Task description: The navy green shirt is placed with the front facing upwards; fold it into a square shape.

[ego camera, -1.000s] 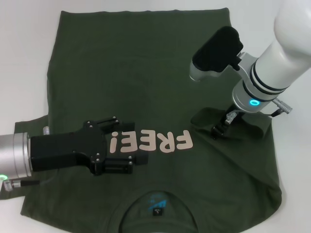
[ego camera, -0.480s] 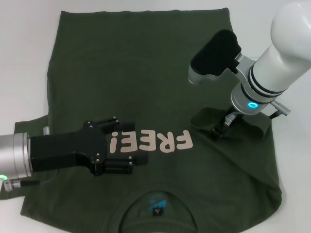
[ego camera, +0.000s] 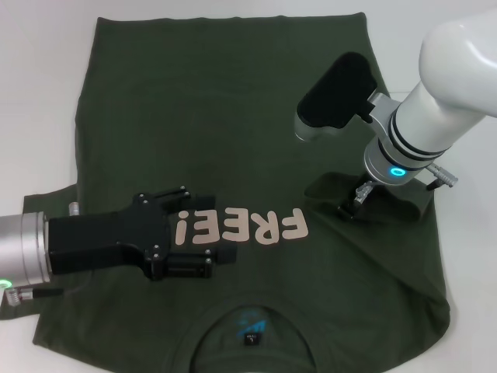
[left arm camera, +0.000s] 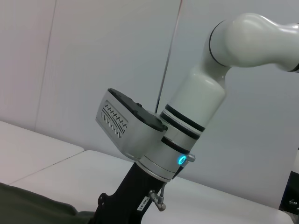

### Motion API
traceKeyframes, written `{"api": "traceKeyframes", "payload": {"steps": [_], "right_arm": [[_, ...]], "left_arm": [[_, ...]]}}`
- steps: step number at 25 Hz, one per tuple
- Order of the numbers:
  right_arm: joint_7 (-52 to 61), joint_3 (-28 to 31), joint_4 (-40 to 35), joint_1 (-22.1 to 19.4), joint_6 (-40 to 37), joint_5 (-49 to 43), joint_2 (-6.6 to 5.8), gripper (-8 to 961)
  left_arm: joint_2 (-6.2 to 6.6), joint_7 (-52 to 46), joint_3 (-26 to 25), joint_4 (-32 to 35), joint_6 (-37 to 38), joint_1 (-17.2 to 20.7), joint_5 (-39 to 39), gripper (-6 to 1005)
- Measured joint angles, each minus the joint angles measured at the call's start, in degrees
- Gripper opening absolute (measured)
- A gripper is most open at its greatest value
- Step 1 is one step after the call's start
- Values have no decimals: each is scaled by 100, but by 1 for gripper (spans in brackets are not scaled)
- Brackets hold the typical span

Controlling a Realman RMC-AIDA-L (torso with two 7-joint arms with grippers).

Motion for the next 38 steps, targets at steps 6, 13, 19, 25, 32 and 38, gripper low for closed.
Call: {"api": "traceKeyframes", "payload": {"steps": [6, 13, 19, 25, 32, 38], "right_arm": [[2, 1, -1, -22, 26, 13, -7, 334], [4, -4, -2, -24, 27, 14, -9, 119], [1, 52, -208, -24, -228, 20, -27, 36], [-14, 227, -779, -62, -750, 43, -36, 26], [-52, 446, -888, 24, -867, 107, -42, 30], [-26, 438, -898, 129, -940, 127, -64, 34]], "left_arm": [[0, 0, 0, 0, -4, 7, 0, 845], [-8, 0, 0, 0, -14, 17, 0, 844], [-12, -4, 0, 0, -5, 24, 0, 843], [-26, -12, 0, 0, 10, 35, 1, 842], [-38, -9, 0, 0, -8, 43, 0, 841], [-36, -6, 0, 0, -6, 57, 0, 840]]}}
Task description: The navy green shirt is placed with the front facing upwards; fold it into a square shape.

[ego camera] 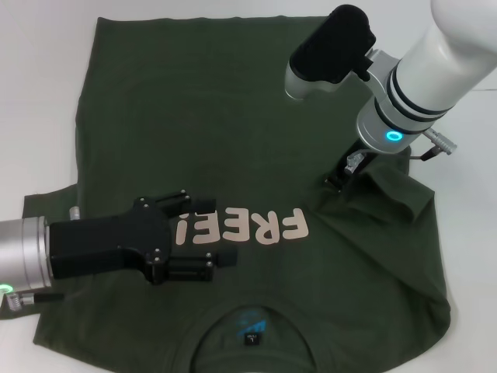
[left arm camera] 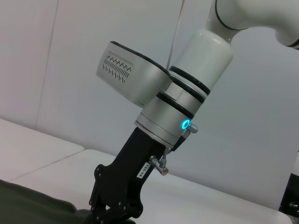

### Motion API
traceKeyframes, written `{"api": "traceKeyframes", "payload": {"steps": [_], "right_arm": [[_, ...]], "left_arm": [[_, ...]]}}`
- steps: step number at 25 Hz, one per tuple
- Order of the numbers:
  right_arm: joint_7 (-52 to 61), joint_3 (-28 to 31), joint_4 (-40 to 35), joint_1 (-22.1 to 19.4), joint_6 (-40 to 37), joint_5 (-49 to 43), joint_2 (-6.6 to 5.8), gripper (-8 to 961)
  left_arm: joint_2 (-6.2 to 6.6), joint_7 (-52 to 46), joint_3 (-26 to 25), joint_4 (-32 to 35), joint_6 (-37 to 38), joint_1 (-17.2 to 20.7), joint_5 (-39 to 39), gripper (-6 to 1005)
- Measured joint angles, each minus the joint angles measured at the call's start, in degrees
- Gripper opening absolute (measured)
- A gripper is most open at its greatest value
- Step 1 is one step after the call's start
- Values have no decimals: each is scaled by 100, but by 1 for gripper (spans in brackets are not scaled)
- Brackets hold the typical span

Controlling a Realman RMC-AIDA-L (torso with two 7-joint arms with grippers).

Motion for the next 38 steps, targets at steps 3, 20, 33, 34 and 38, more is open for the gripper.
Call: {"api": "traceKeyframes", "payload": {"steps": [3, 20, 33, 34, 38], "right_arm": [[0, -21, 21, 3, -12, -72, 0, 36], [33, -399, 98, -220, 204, -295, 56, 444], [407, -1154, 427, -224, 638, -393, 61, 452], [451, -1189, 425, -226, 661, -461, 64, 453], [541, -1228, 431, -228, 723, -599, 74, 455]], "left_arm": [[-4, 1, 0, 0, 1, 20, -1, 840], [-16, 6, 0, 0, 45, 40, -71, 837], [-16, 6, 0, 0, 41, 39, -71, 835], [-16, 6, 0, 0, 41, 39, -71, 835], [-16, 6, 0, 0, 39, 42, -70, 834]]}}
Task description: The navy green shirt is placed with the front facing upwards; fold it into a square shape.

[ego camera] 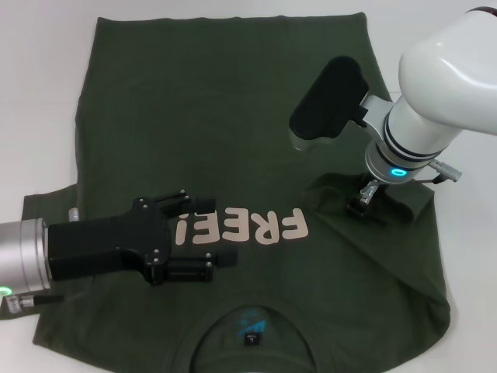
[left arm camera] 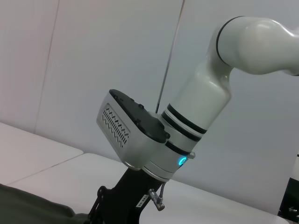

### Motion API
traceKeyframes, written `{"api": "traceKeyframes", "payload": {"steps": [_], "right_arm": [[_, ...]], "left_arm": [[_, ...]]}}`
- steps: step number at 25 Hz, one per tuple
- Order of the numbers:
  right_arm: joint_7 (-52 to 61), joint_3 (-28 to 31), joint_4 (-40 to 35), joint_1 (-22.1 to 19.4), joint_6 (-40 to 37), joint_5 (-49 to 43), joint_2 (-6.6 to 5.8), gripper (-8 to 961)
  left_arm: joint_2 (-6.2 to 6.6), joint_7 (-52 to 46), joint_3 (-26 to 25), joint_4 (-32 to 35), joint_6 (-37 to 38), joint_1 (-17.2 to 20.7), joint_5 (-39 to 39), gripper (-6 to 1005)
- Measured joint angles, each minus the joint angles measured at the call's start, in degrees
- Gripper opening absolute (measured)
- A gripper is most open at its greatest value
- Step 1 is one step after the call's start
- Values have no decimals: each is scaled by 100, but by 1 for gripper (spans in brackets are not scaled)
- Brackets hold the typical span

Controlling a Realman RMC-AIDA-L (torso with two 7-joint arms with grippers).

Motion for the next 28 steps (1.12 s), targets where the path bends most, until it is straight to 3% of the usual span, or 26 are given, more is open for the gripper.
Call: {"api": "traceKeyframes", "payload": {"steps": [10, 21, 28], "right_arm": [[7, -8, 18, -14, 22, -7, -11, 392], [-8, -12, 18, -30, -10, -6, -10, 10], [-149, 120, -279, -23, -427, 10, -55, 9]], "left_arm": [[0, 0, 0, 0, -3, 6, 0, 832], [0, 0, 0, 0, -22, 10, 0, 831], [0, 0, 0, 0, -25, 28, 1, 830]]}}
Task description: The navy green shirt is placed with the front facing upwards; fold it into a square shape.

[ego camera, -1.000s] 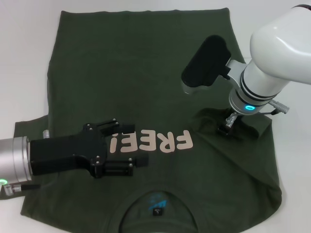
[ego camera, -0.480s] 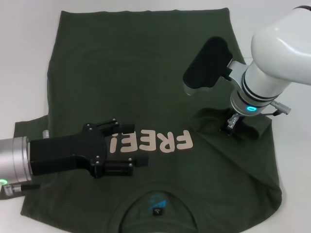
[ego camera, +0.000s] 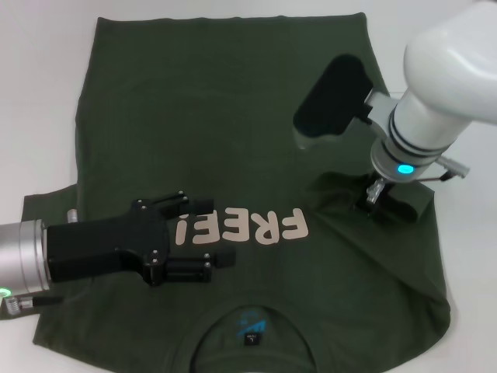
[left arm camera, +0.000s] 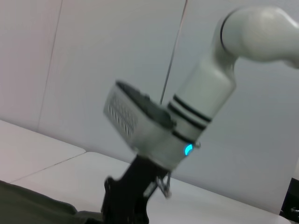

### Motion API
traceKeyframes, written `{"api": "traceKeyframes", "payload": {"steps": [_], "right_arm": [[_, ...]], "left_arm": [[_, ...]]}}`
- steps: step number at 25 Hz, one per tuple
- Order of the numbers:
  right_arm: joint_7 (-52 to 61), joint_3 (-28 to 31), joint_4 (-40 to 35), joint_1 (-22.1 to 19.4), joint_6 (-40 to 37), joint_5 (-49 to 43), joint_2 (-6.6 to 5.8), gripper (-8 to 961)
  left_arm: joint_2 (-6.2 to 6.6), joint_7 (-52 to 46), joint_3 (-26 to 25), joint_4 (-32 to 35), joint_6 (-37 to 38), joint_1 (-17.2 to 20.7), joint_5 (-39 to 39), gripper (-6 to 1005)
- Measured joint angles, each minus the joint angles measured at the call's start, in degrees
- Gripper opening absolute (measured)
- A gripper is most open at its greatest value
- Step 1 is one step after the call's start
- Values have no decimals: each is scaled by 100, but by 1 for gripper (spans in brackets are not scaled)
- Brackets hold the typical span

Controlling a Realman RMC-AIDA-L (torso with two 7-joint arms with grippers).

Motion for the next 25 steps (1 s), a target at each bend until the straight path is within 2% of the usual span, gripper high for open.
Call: {"api": "traceKeyframes", "payload": {"steps": [7, 17, 25], "right_arm": [[-589, 1028, -831, -47, -869, -8, -31, 10], [-861, 1131, -1459, -21, -1505, -15, -41, 16], [-1051, 1219, -1557, 123, -1589, 40, -12, 22]], "left_arm": [[-2, 0, 0, 0, 30, 38, -36, 828], [-9, 0, 0, 0, 37, 61, -69, 827], [-9, -4, 0, 0, 39, 60, -79, 826]]}}
